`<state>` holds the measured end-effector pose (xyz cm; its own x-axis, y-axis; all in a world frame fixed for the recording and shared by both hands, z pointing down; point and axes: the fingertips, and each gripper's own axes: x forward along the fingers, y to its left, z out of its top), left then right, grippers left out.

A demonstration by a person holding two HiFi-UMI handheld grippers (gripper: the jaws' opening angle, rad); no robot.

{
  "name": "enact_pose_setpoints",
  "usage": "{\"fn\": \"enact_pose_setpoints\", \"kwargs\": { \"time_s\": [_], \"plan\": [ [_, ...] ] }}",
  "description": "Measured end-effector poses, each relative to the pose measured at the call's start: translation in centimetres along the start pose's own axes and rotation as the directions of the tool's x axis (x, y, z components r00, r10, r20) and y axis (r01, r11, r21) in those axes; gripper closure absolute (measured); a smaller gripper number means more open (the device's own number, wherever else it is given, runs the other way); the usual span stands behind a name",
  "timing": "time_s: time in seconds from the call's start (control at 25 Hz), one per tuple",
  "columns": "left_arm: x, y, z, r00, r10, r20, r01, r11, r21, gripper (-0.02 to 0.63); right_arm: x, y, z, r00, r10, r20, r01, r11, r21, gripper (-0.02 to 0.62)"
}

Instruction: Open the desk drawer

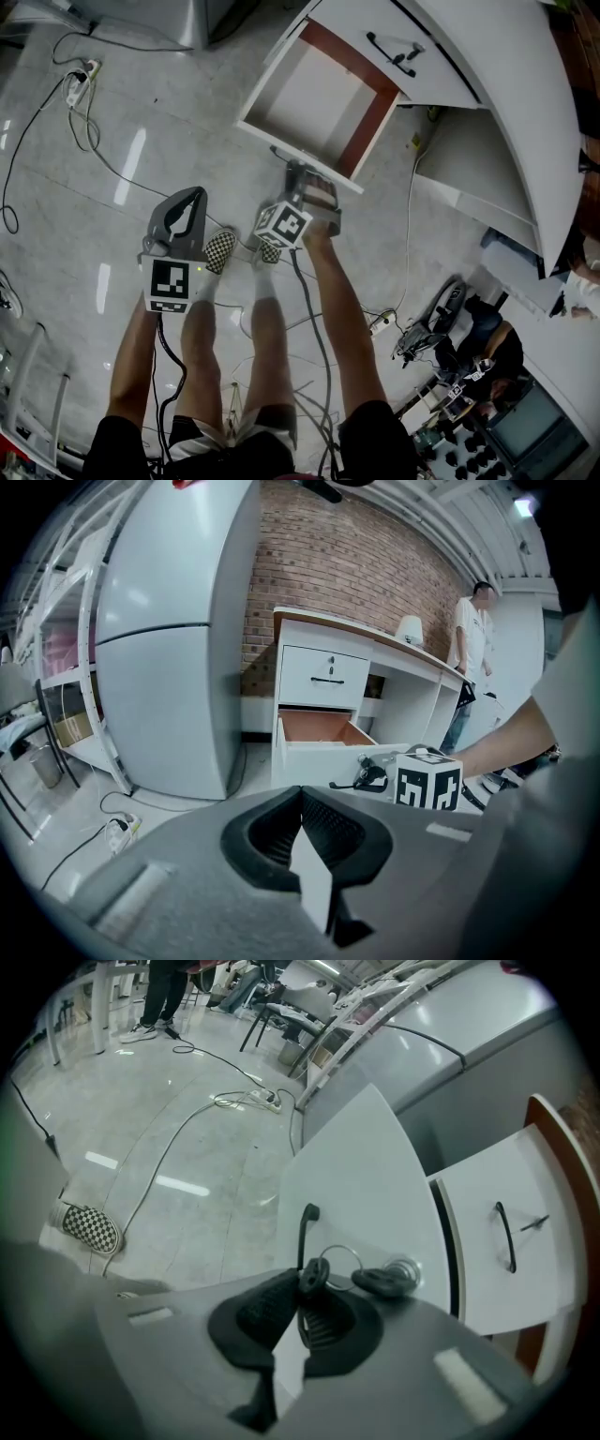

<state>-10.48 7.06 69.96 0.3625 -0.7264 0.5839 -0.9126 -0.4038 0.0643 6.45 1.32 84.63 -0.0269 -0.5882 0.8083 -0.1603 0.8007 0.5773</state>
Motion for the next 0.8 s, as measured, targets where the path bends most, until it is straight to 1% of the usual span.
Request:
{"fn": "enact_pose_setpoints", "kwargs": {
  "time_s": [0.4,0.6,0.68,0.8],
  "plan": [
    [-0.26,0.56,-0.40,1.000,0.004,-0.009,-0.004,1.000,-0.006,0.595,-0.11,-0.07,0.25,1.000,-0.015,-0.014,0.015,1.000,0.022,0.581],
    [0.08,0.14,-0.64,1.000,-0.003,-0.019,0.003,1.000,-0.006,0.595,0.27,0.03,0.25,0.999,-0.050,-0.015,0.050,0.999,0.021,0.580],
    [0.05,0.00,-0.60,1.000,-0.009,-0.022,0.009,1.000,-0.001,0.595,0.45,0.07,0.24,0.998,-0.067,-0.021,0.068,0.997,0.037,0.577],
    [-0.12,0.12,-0.49,0.999,-0.014,-0.030,0.014,1.000,0.015,0.595,0.55,0.24,0.31,0.997,-0.071,-0.025,0.073,0.995,0.072,0.571]
  ]
}}
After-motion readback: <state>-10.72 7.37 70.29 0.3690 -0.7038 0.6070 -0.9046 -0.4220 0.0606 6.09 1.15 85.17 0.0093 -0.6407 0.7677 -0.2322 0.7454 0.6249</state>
